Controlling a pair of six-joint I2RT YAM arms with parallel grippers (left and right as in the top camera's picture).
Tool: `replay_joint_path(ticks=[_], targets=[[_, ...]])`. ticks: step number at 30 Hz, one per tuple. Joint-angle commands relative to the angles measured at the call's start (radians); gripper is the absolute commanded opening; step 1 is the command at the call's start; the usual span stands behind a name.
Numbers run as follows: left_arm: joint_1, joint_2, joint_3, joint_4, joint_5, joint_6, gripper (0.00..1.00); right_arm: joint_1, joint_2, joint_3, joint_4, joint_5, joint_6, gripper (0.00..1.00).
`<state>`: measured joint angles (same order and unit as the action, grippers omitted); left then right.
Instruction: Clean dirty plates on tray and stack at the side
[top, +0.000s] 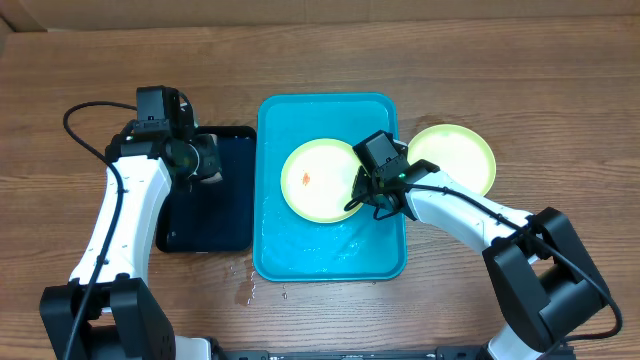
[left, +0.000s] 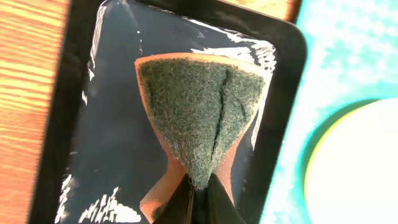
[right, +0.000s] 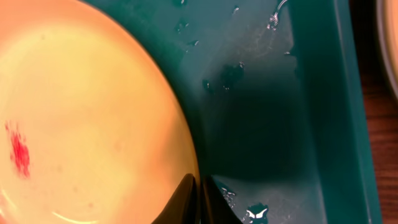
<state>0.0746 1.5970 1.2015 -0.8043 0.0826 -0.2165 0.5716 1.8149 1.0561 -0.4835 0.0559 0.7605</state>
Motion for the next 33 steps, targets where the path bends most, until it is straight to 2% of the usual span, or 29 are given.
replay_joint_path(ticks=[1, 4, 11, 22, 33], targets=[[-0.006, -0.013, 0.021, 0.017, 0.128, 0.095, 0.04, 0.003, -0.018, -0.005, 0.012, 0.002, -0.001, 0.04], [-0.034, -0.013, 0.021, 0.033, 0.203, 0.15, 0.04, 0.003, -0.018, -0.005, 0.011, -0.017, -0.001, 0.04], [-0.134, -0.013, 0.021, 0.059, 0.206, 0.15, 0.04, 0.011, -0.018, -0.005, 0.011, -0.109, -0.002, 0.04], [-0.306, 0.0, 0.019, 0.111, 0.196, 0.078, 0.04, 0.058, -0.018, -0.005, 0.015, -0.111, -0.002, 0.04], [-0.326, 0.098, 0.019, 0.117, 0.2, 0.066, 0.04, 0.071, -0.018, -0.005, 0.019, -0.095, -0.002, 0.09]])
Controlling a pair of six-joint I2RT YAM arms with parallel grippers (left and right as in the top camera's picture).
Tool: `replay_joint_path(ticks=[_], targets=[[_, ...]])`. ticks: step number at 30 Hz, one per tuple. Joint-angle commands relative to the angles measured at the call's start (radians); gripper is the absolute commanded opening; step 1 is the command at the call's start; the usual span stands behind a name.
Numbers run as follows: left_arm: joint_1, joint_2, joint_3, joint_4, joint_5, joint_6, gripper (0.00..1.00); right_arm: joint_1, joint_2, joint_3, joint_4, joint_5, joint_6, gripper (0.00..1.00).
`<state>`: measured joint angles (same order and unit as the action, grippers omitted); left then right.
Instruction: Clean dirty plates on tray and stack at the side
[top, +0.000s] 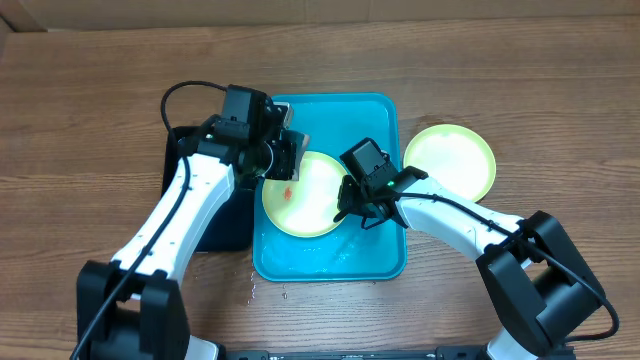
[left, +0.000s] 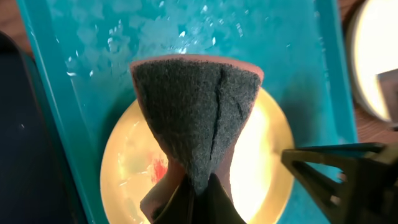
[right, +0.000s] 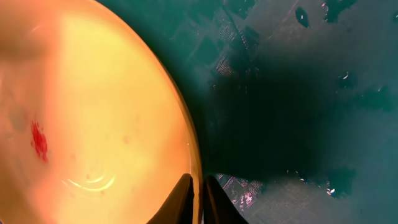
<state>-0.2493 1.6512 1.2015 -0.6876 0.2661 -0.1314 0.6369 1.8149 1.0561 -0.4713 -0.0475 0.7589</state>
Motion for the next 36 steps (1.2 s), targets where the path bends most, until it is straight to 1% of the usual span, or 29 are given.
replay_joint_path(ticks=[1, 6, 9, 10, 14, 18, 22, 30, 31, 33, 36], targets=[[-0.003, 0.055, 0.019, -0.004, 0.016, -0.024, 0.04, 0.005, -0.018, -0.005, 0.007, 0.008, 0.0, 0.09], [-0.003, 0.09, 0.019, -0.032, 0.017, -0.034, 0.04, 0.005, -0.018, -0.005, 0.007, 0.008, -0.003, 0.1], [-0.005, 0.093, 0.019, -0.047, 0.016, -0.034, 0.04, 0.005, -0.018, -0.005, 0.01, 0.01, -0.003, 0.2], [-0.005, 0.093, 0.019, -0.053, 0.016, -0.034, 0.04, 0.005, -0.018, -0.005, 0.013, 0.01, -0.003, 0.22], [-0.007, 0.094, 0.019, -0.071, 0.016, -0.034, 0.04, 0.005, -0.018, -0.006, 0.037, 0.06, -0.003, 0.23], [-0.008, 0.094, 0.018, -0.084, 0.015, -0.034, 0.04, 0.006, -0.018, -0.008, 0.036, 0.069, -0.003, 0.2], [-0.008, 0.094, 0.018, -0.103, 0.015, -0.034, 0.04, 0.006, -0.018, -0.008, 0.029, 0.068, -0.003, 0.11], [-0.008, 0.094, 0.012, -0.125, 0.015, -0.034, 0.04, 0.006, -0.018, -0.008, 0.024, 0.068, -0.003, 0.1], [-0.008, 0.095, 0.011, -0.125, 0.014, -0.034, 0.04, 0.006, -0.018, -0.008, 0.018, 0.068, -0.002, 0.07], [-0.008, 0.095, 0.011, -0.125, 0.014, -0.034, 0.04, 0.006, -0.018, -0.008, 0.013, 0.068, 0.001, 0.04], [-0.008, 0.095, 0.011, -0.125, 0.015, -0.034, 0.04, 0.006, -0.018, -0.008, 0.005, 0.042, 0.001, 0.04]])
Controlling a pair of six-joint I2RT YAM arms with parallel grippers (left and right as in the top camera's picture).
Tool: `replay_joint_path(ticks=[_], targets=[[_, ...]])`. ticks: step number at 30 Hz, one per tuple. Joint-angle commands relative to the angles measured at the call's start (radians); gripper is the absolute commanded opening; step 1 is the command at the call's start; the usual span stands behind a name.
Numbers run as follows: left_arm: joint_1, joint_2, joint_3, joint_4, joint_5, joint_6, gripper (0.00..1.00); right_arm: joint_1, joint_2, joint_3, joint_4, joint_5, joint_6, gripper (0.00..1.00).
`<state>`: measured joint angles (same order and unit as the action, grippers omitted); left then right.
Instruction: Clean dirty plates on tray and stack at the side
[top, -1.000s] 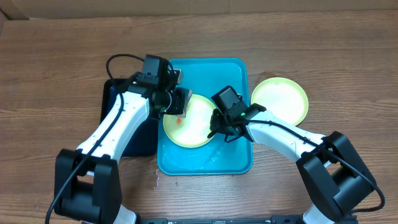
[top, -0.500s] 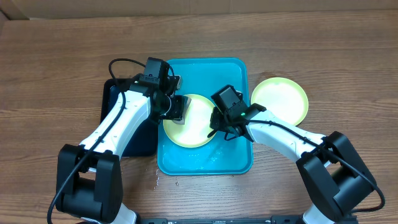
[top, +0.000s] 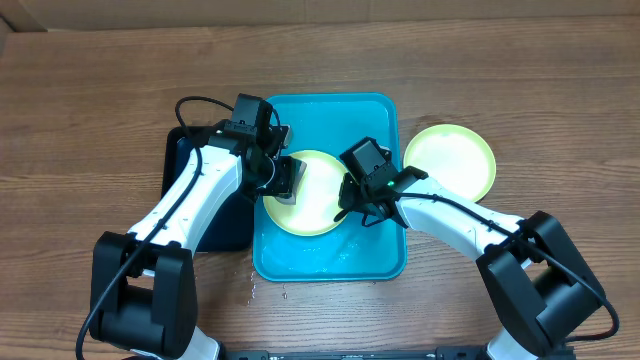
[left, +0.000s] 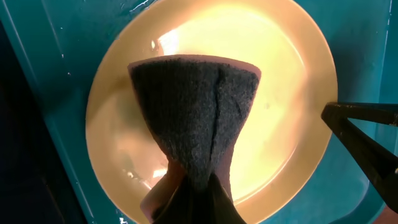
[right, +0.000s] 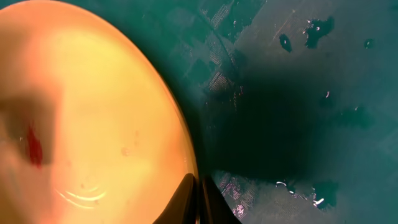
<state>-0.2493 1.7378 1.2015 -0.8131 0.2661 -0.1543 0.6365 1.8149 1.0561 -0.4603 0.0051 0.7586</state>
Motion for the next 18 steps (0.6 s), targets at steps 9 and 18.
replay_joint_path(ticks=[9, 18], targets=[[-0.008, 0.008, 0.011, 0.005, 0.011, -0.011, 0.04, 0.006, -0.018, -0.008, 0.003, -0.023, 0.001, 0.17], [-0.008, 0.008, 0.011, 0.036, -0.041, -0.034, 0.04, 0.006, -0.018, -0.008, 0.01, -0.003, 0.001, 0.04]])
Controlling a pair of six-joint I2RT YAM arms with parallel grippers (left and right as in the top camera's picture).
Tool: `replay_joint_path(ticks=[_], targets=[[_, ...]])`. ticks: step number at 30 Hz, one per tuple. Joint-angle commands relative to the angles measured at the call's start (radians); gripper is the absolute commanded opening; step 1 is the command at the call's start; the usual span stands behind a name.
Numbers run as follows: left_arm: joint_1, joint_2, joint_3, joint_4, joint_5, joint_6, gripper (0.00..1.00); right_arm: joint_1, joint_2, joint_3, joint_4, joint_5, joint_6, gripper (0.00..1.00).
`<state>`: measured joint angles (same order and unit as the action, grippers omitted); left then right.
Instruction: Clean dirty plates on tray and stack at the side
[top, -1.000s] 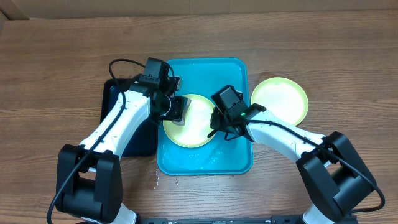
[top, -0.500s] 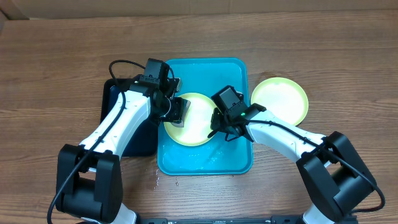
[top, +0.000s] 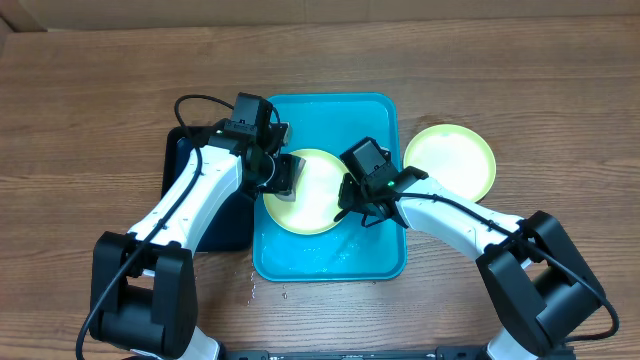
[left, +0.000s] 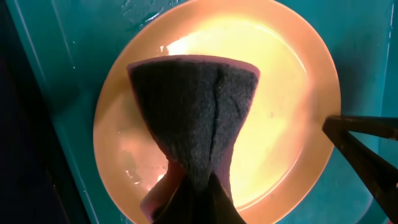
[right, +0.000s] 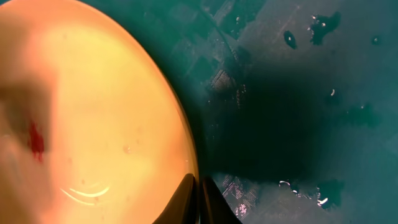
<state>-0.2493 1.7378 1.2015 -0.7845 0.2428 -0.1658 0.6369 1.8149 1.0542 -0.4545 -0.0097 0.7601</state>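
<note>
A yellow-green plate (top: 318, 195) lies in the wet teal tray (top: 330, 255). A red smear (right: 35, 141) marks the plate beside a blurred dark shape at the left edge of the right wrist view. My left gripper (top: 283, 178) is shut on a folded sponge (left: 196, 118), green scouring face down over the plate's left side. My right gripper (top: 352, 203) is shut on the plate's right rim (right: 189, 158). A second, clean-looking plate (top: 452, 160) rests on the table right of the tray.
A black tray (top: 205, 225) sits left of the teal one, partly under my left arm. Water drops (top: 245, 290) spot the wooden table by the teal tray's front left corner.
The sponge has shifted only slightly over the plate. My right gripper still pinches the rim in the same place.
First my left gripper held the sponge above the black tray while my right pinched the plate's rim. Then the plate lay further left in the tray and the sponge hung above its smear. After that the sponge was low over the plate, where it remains.
</note>
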Motion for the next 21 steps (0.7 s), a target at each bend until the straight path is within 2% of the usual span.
replay_joint_path(ticks=[1, 21], targets=[[-0.008, 0.008, 0.011, 0.01, -0.018, -0.023, 0.04, 0.005, -0.018, -0.006, 0.005, 0.012, -0.001, 0.04], [-0.048, 0.057, 0.011, 0.053, -0.078, -0.078, 0.05, 0.005, -0.018, -0.006, 0.005, 0.012, -0.001, 0.04]])
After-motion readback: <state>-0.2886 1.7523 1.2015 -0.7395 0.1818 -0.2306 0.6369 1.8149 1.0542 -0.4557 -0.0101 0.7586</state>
